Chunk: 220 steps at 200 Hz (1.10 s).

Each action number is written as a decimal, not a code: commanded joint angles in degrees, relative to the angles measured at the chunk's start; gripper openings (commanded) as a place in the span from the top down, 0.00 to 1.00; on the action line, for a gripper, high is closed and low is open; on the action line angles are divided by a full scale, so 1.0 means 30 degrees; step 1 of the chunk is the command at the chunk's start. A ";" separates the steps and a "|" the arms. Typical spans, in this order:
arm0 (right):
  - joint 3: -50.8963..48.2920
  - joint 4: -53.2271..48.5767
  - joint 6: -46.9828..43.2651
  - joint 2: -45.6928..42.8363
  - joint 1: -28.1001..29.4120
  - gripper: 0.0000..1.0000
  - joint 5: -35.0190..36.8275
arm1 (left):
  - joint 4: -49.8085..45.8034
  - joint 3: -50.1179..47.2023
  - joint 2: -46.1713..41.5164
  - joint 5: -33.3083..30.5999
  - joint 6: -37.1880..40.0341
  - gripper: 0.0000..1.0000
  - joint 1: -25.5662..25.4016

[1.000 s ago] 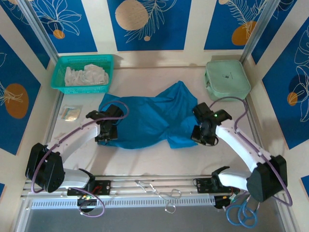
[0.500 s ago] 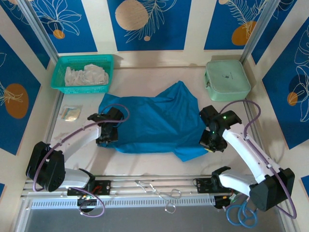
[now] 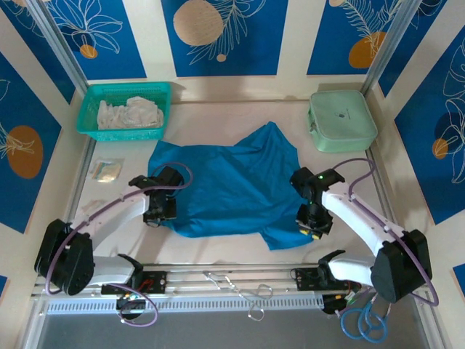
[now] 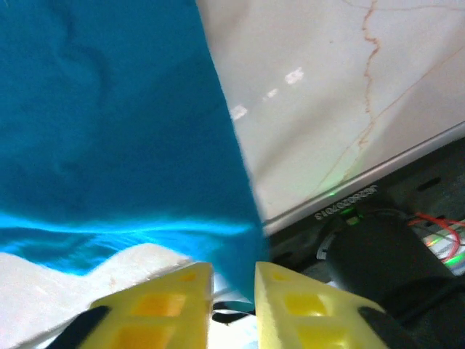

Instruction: Fold and stack the t-shirts

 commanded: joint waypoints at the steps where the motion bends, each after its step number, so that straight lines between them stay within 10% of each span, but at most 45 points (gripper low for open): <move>1: 0.0405 0.0628 0.0287 0.0367 0.0561 0.62 0.0466 | -0.1119 -0.0521 -0.0927 0.0929 -0.0823 1.00 0.0113; 59: 0.4976 0.2558 -0.3869 0.2068 -0.1046 0.58 0.0901 | -0.1822 -0.1101 -0.1407 0.1089 -0.2382 1.00 0.0084; 118: 1.2861 0.7404 -0.8747 1.3659 -0.2361 0.72 -0.3196 | -0.2362 -0.1042 -0.1896 0.0732 -0.3603 1.00 0.0084; 220: 2.0456 0.6815 -0.5883 2.3139 -0.4677 0.86 -0.5896 | -0.2689 -0.1603 -0.2155 0.0526 -0.4698 1.00 0.0113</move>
